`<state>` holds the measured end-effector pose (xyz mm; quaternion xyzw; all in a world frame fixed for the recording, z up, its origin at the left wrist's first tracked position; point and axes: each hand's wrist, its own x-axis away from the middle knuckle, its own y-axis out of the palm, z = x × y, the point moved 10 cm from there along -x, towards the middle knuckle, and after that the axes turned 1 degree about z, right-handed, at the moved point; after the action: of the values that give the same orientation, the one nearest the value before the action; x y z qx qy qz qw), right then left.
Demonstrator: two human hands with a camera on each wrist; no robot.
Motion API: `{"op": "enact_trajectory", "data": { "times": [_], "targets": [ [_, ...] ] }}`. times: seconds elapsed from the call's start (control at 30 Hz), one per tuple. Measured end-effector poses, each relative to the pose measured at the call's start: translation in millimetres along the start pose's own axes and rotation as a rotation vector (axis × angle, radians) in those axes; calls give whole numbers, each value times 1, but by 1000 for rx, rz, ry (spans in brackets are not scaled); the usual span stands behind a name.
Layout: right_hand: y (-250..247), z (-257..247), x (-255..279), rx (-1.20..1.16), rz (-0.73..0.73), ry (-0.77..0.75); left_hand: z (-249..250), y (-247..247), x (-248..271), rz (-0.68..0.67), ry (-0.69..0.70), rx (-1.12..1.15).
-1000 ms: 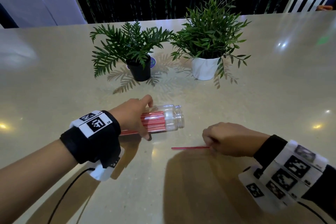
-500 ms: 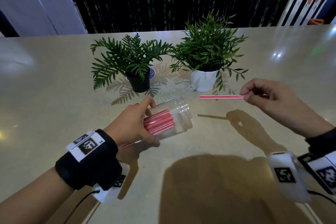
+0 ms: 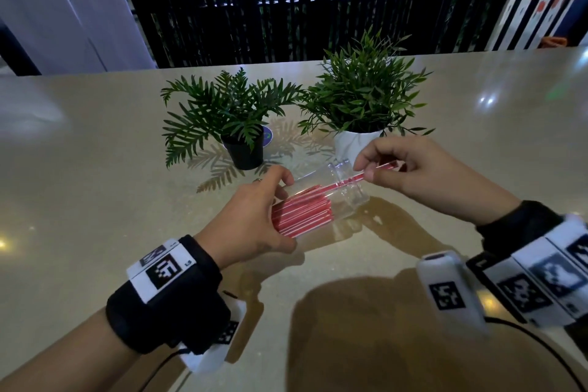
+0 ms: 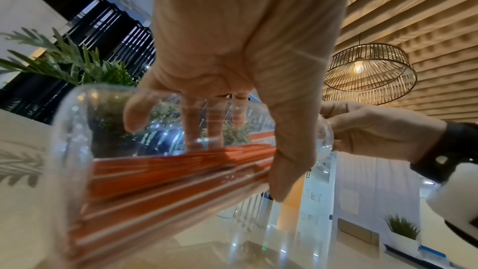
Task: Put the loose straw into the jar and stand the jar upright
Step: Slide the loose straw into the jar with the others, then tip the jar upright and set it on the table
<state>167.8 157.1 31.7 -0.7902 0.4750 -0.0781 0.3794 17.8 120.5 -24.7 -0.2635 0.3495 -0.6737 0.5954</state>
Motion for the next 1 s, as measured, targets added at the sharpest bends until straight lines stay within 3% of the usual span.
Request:
{"op": "enact_trajectory", "data": {
  "times": [0.17,0.47,0.73,0.83,0.93,1.0],
  "targets": [
    [-14,8,-2,-241,115,40,3,-2,1,12,8,23],
    [3,19,1,-304,75,126,7,0,-2,24,25,101],
    [-36,31,17,-314,407,124,6,-5,5,127,50,155],
    [-11,30,25,-275,323,150,-1,-9,5,184,45,178],
    [34,19,27,-414,97,212,-1,-14,4,236,47,234],
    [51,6,23,-475,28,195,4,-15,2,267,56,280]
  ]
}}
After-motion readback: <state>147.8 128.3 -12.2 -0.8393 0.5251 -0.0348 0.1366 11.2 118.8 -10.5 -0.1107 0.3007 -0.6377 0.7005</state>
